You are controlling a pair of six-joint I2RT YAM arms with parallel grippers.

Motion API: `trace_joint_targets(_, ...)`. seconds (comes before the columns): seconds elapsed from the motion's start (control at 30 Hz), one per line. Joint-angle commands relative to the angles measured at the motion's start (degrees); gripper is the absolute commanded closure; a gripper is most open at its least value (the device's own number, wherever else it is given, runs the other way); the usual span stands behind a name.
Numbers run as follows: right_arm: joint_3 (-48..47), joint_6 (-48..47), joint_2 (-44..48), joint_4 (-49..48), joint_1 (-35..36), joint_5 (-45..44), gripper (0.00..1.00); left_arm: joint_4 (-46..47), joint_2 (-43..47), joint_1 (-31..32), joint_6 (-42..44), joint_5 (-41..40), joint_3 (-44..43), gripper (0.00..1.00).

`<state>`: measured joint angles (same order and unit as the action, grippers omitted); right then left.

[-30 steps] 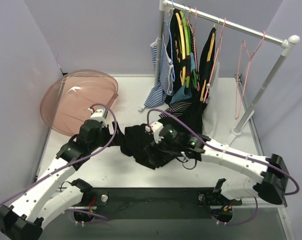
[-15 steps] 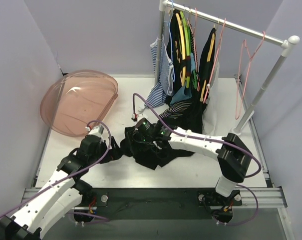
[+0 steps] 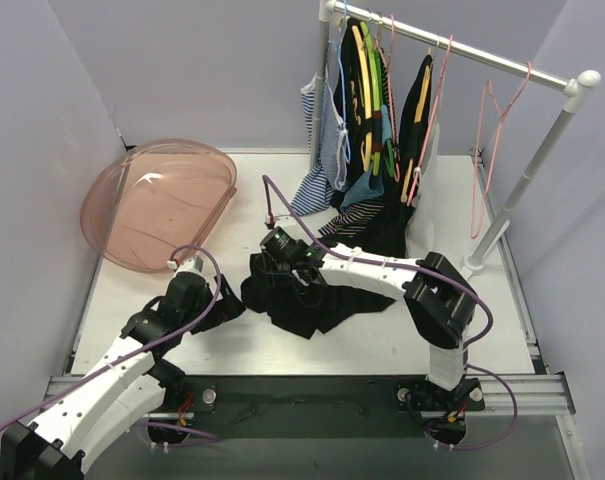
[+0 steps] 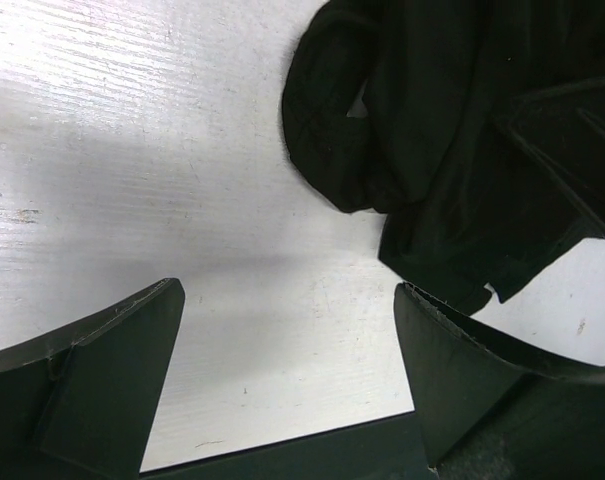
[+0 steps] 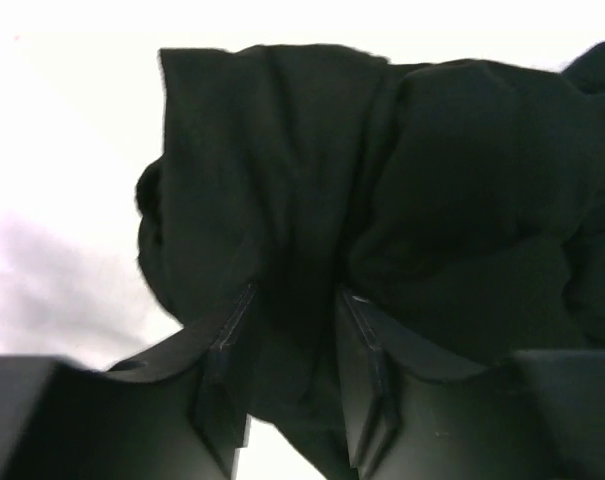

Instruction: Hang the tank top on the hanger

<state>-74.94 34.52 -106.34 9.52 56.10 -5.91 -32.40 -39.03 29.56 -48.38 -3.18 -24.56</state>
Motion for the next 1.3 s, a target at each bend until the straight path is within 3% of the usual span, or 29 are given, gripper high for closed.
trace_joint_targets(0.0,-2.06,-0.51,-0.97,1.12,-0.64,-3.32,0.68,1.82,0.44,-0.29,-1.1,-1.3,-0.32,0.03)
trace_joint_targets(0.17,-0.57,-2.7,0.35,1.12,-0.72,-3.75,0.97,2.69,1.06,-0.29,-0.93,-1.13,0.3,0.03)
trace_joint_targets(0.23,0.05,-3.58,1.75,1.2,-0.64,-3.93,1.0,3.66,1.23,-0.29,-0.75,-0.69,0.74,0.03)
trace_joint_targets(0.37,2.24,-9.71,6.75,0.24,-0.64,-0.35,1.0,4.54,1.14,-0.29,0.04,0.63,1.0,0.03)
trace_joint_targets(0.57,9.98,-19.83,23.26,0.14,1.38,10.21,1.0,4.54,0.97,-0.38,1.27,2.12,0.21,0.03)
trace_joint_targets(0.7,15.6,-23.27,38.7,8.2,3.14,12.32,1.0,4.89,1.15,-0.56,1.88,3.18,0.12,0.03)
trace_joint_targets(0.87,25.86,-17.32,52.54,21.21,7.61,16.02,1.0,7.7,0.36,-0.91,2.5,9.4,0.56,0.03)
trace_joint_targets(0.93,28.86,-10.57,57.29,24.39,9.2,15.5,0.92,9.36,-0.78,-1.08,1.98,11.26,0.74,0.03)
trace_joint_targets(0.97,31.23,-7.83,58.87,26.23,9.99,13.32,0.65,9.81,-1.4,-1.08,1.71,12.92,0.82,0.03)
trace_joint_targets(1.07,33.8,-1.85,65.72,26.26,12.28,7.79,0.45,12.09,-4.38,-1.0,0.48,15.91,1.0,0.03)
trace_joint_targets(1.17,34.77,-2.26,70.65,25.2,12.2,1.89,0.36,12.63,-8.78,-0.47,-0.49,16.37,-0.13,0.06)
trace_joint_targets(1.27,33.89,-4.72,69.18,22.84,11.84,-1.38,0.32,9.47,-13.52,1.63,1.44,11.11,-4.0,0.07)
